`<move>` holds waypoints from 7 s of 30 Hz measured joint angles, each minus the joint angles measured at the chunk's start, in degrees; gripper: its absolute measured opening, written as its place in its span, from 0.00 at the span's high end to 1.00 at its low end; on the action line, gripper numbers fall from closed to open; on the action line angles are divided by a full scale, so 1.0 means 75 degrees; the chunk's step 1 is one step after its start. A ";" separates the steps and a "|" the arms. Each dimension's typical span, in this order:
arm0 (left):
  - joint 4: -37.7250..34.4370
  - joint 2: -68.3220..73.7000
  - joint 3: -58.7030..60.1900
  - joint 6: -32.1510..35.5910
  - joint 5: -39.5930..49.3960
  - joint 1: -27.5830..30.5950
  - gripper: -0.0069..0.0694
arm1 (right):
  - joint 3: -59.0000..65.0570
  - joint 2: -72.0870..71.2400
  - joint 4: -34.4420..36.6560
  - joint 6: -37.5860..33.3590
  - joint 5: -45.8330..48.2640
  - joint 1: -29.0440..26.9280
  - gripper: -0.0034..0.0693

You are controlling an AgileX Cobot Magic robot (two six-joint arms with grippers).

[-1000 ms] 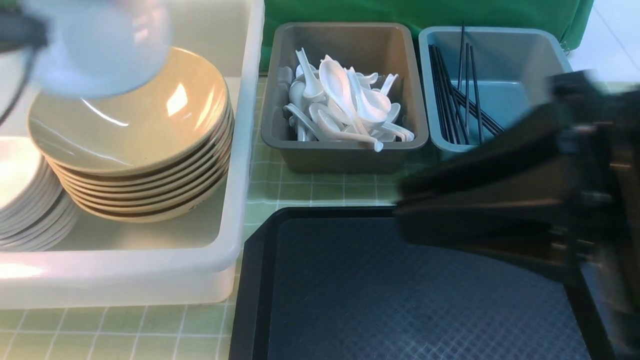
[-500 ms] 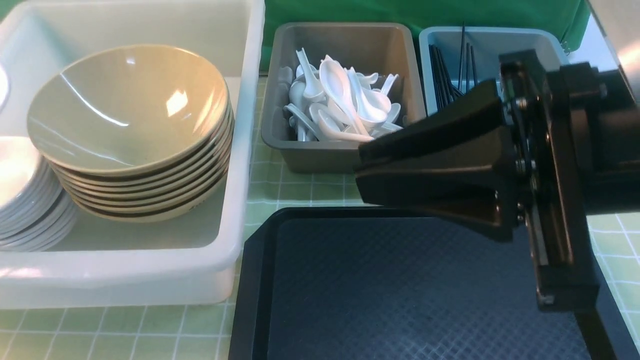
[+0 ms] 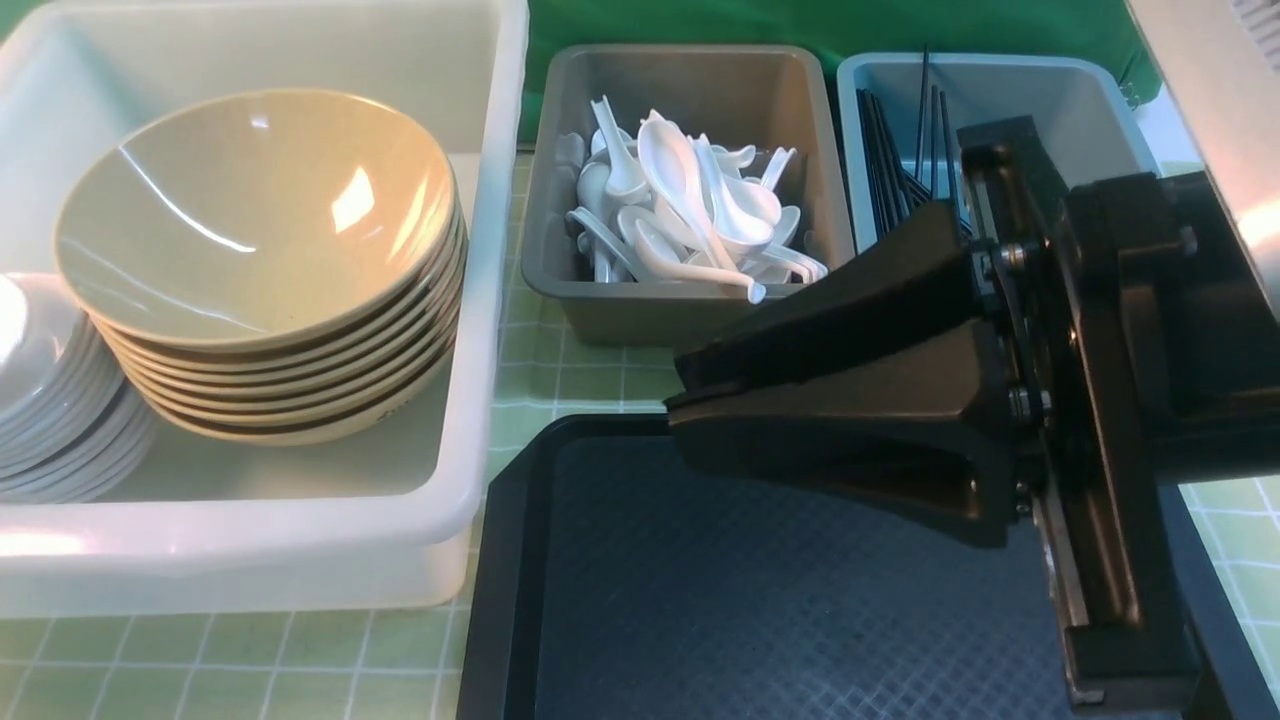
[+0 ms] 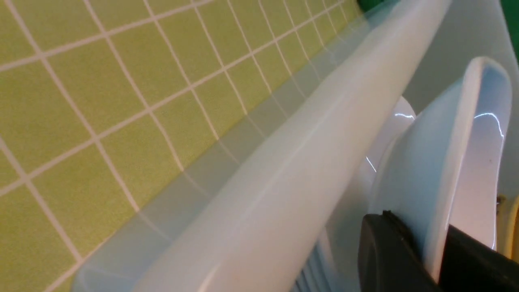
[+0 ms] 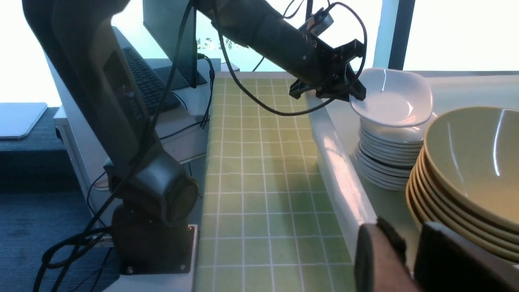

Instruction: On green table put chopsticks spoon bowls plates into blue grey white boxes.

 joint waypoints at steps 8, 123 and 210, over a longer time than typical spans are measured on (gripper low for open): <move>-0.0327 -0.0091 0.0000 0.0136 -0.0817 -0.0606 0.59 | 0.0000 0.0034 0.0000 0.0000 0.0015 0.0000 0.73; 1.0356 -1.0434 0.3443 -0.7598 -0.1982 -0.7530 0.91 | 0.5867 -0.7541 -0.6069 0.6810 -0.3571 -0.2822 0.89; 1.0356 -1.0593 0.5438 -0.7264 -0.2880 -0.7500 0.91 | 0.8053 -0.8548 -0.7373 0.7910 -0.3069 -0.5030 0.80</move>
